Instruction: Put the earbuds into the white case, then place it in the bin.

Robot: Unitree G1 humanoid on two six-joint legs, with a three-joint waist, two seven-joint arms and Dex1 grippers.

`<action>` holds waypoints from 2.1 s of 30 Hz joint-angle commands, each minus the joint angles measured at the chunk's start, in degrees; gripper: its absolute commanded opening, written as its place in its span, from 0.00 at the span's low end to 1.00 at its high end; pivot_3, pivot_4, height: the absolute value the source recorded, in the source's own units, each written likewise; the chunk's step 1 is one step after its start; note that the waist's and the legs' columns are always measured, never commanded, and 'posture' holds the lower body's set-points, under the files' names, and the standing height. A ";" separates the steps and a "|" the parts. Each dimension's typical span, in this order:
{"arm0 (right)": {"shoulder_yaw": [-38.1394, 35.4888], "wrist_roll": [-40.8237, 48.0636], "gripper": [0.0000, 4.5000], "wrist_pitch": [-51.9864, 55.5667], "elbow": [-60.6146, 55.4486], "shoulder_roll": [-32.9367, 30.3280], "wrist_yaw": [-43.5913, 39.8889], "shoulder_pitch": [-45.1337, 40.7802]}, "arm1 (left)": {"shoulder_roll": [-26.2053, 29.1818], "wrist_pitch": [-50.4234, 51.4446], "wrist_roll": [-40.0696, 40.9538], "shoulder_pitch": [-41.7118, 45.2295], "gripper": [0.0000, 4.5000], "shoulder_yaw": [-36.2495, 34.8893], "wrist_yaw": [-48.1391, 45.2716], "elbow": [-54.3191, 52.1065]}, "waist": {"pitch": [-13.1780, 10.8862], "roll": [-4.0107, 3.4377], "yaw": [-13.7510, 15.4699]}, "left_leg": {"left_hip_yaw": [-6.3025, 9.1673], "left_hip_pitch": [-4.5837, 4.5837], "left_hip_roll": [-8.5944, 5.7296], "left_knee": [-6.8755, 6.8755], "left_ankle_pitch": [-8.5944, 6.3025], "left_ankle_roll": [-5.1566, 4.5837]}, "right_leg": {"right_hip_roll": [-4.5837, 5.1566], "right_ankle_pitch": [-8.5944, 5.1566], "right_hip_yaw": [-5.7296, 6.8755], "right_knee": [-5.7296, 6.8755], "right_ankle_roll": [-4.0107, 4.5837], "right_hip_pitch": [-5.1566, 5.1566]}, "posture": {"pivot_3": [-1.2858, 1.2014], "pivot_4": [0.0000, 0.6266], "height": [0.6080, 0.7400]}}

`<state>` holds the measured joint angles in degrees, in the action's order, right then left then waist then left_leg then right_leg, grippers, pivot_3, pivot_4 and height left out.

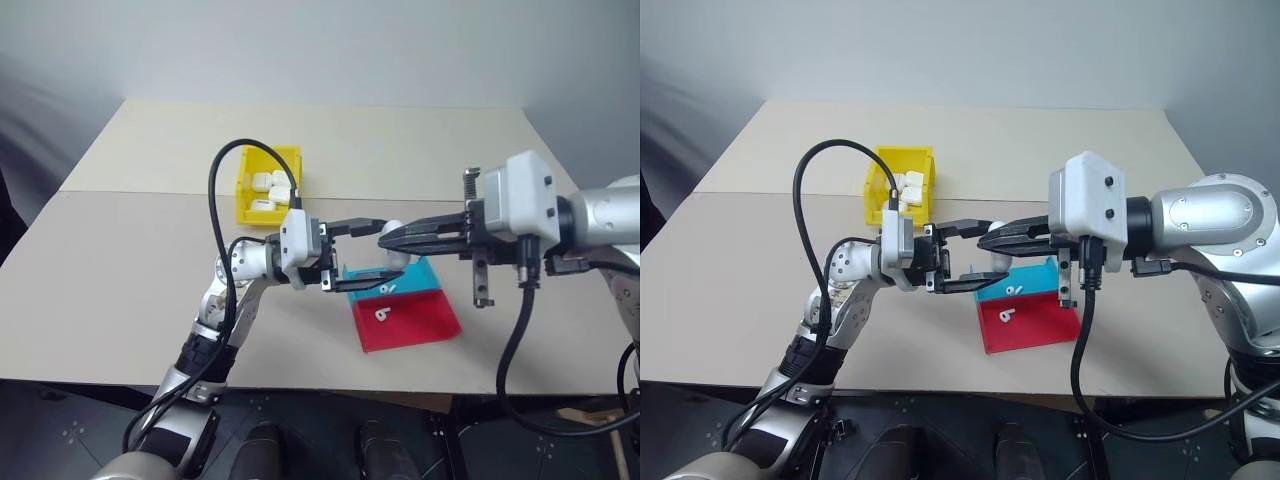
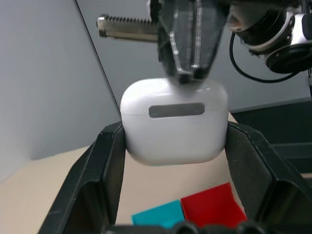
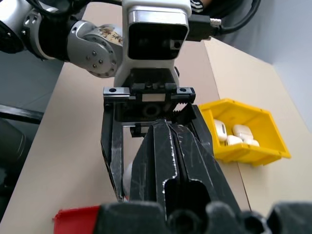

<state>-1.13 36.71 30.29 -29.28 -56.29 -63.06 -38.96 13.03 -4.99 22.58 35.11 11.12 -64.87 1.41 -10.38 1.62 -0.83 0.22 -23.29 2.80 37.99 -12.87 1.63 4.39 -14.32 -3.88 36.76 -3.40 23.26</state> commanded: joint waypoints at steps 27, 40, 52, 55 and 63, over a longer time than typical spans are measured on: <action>-15.09 9.29 0.01 7.32 1.62 6.97 20.27 7.96 | -2.41 23.13 -28.63 19.78 0.62 -8.28 60.81 20.95 | -0.02 0.06 0.13 | 0.03 -0.05 -0.06 0.04 0.00 0.00 | 0.02 0.04 0.01 -0.02 -0.06 -0.02 | 0.52 0.24 1.00; -14.48 6.60 0.00 7.36 -0.09 5.91 21.75 13.05 | -2.63 10.12 -25.86 27.76 0.99 -12.52 61.93 45.86 | -0.06 0.12 0.10 | 0.03 -0.14 -0.07 0.01 0.01 0.01 | 0.04 0.04 0.02 -0.04 -0.07 0.06 | 0.52 0.24 1.00; -13.29 2.78 0.00 4.26 0.21 3.40 16.44 16.03 | -1.04 15.34 -7.06 15.36 1.00 -16.49 39.26 18.15 | -0.05 0.10 -0.07 | 0.01 -0.16 -0.06 -0.01 0.02 0.03 | 0.05 0.04 0.02 -0.02 -0.07 0.08 | 0.52 0.24 1.00; -12.80 -2.65 0.00 -2.13 0.75 -0.11 10.08 20.45 | 3.94 20.33 -1.39 7.10 1.00 -15.96 30.79 2.92 | -0.05 0.09 -0.33 | 0.01 -0.10 -0.04 -0.02 0.02 0.03 | 0.02 0.04 0.00 0.02 -0.07 0.08 | 0.52 0.24 1.00; -18.91 -8.37 0.00 -18.26 9.18 -6.96 -7.21 29.45 | 26.08 29.97 14.06 -13.01 1.00 -24.64 11.91 -22.21 | -0.04 0.07 -0.32 | -0.07 0.22 -0.01 -0.02 0.03 0.05 | 0.04 0.04 -0.04 0.06 -0.06 -0.16 | 0.52 0.24 1.00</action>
<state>-16.01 28.40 15.57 -21.26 -61.87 -67.25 -9.79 36.36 23.36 32.18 23.71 -9.93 -49.49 -15.82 -10.42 1.69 -1.15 0.15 -23.06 2.79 37.98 -12.83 1.68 4.42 -14.28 -3.92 36.81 -3.45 23.10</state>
